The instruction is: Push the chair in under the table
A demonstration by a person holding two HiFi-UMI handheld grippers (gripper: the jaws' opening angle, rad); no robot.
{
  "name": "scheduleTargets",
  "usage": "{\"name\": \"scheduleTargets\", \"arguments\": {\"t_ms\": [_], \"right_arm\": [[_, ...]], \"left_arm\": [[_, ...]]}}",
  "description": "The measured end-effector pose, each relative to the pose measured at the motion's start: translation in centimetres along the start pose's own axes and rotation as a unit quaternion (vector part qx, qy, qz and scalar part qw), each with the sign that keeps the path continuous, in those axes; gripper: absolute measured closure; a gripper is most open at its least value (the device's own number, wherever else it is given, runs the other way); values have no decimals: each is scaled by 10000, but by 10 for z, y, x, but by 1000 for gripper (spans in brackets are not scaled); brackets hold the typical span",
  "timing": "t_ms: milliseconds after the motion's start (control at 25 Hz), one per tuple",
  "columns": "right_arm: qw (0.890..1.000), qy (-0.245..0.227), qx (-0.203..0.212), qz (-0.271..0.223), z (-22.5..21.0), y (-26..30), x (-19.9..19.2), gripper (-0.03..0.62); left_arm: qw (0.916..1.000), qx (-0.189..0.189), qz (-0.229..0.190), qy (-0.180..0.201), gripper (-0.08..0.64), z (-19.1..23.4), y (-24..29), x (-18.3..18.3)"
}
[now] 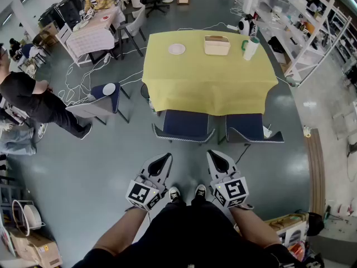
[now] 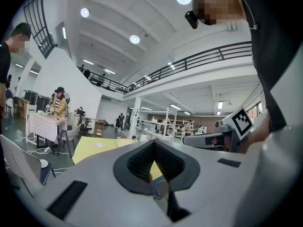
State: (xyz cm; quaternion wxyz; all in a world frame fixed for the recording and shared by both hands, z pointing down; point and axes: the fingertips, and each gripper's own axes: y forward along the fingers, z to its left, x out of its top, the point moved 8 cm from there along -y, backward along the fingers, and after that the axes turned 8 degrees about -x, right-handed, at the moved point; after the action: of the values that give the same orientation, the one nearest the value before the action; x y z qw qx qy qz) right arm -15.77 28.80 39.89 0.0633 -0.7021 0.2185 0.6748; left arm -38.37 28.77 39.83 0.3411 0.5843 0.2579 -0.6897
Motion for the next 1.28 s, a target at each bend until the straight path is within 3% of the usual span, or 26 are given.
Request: {"name": "scheduleTargets", "arguments": {"t_ms": [440,1000,1280], "right_arm": [[9998,133,-113,99,-3,11,-2,578],[9978,-125,-441,-484,-23,58,63,578],[9973,-153,-605,-395,-6,53,59,578]], "left_arm": [[9999,137,28,37,551,21,6,4],[9986,169,-242,433,551,63,34,57],[9988,128,-299,363,551,73,14,59]]}}
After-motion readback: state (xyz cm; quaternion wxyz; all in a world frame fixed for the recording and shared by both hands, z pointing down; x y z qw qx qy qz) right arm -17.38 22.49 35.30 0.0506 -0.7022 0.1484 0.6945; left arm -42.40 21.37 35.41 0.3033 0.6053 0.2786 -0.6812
